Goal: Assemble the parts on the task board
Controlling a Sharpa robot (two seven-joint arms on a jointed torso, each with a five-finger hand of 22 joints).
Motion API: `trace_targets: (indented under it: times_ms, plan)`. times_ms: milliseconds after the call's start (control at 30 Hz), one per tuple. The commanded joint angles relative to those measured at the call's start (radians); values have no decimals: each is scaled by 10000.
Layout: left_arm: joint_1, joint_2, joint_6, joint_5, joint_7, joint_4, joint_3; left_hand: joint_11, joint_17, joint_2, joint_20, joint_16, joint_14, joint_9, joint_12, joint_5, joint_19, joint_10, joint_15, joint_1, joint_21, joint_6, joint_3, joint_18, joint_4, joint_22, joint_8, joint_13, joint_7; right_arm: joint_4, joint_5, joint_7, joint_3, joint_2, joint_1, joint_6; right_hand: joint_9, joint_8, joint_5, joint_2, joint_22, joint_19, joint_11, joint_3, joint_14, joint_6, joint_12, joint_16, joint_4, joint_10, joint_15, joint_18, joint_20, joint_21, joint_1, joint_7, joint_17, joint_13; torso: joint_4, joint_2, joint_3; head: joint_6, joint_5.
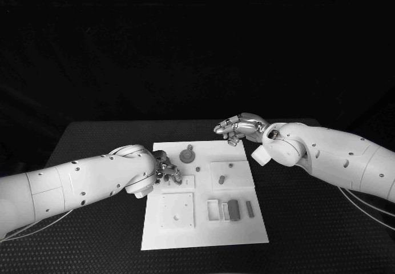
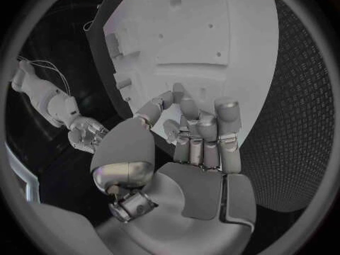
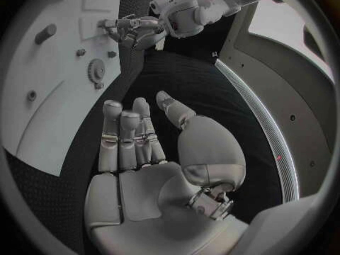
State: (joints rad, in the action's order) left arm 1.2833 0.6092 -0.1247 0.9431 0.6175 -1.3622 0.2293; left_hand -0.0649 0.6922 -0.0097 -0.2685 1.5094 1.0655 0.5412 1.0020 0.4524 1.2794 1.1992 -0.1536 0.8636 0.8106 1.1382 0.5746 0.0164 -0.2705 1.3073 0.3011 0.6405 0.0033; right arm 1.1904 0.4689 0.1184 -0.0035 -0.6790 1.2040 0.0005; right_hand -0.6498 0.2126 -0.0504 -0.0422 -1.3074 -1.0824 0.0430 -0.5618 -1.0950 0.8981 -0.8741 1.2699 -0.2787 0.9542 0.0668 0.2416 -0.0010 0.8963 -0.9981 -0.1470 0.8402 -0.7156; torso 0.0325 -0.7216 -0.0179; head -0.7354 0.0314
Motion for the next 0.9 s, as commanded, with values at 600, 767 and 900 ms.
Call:
trace_targets:
  times_ms: [600, 767, 900]
  plan:
    - [-13, -26, 36, 114, 55, 13, 31, -457, 16, 169, -82, 40, 343, 2873, 59, 304, -4, 510, -573, -11, 56, 763, 458, 485, -146, 195, 772, 21, -68, 9, 58, 52, 4, 17, 0, 78, 19, -58, -39, 37, -118, -57, 7, -3, 6, 1, 27, -70, -64, 56, -27, 202, -27, -58, -79, -66, -12, 26, 0, -2, -5, -23, 8]
    - [-14, -35, -33, 150, 63, 15, 47, -457, 16, 174, -83, 39, 343, 2875, 58, 295, -5, 509, -573, -13, 57, 761, 461, 486, -148, 194, 771, 22, -68, 12, 58, 53, 4, 19, 0, 81, 20, -57, -39, 37, -118, -58, 7, -3, 7, 4, 25, -71, -64, 57, -27, 202, -27, -58, -80, -66, -13, 29, 1, -1, -2, -19, 10]
    - [-16, -47, -34, 192, 55, 7, 61, -456, 17, 196, -82, 38, 341, 2879, 56, 275, -9, 507, -573, -20, 60, 757, 468, 487, -149, 193, 771, 24, -67, 28, 58, 56, 3, 23, 0, 91, 21, -57, -39, 38, -119, -58, 7, -3, 7, 5, 24, -71, -64, 57, -26, 202, -26, -59, -80, -66, -13, 32, 3, -1, -1, -25, 10]
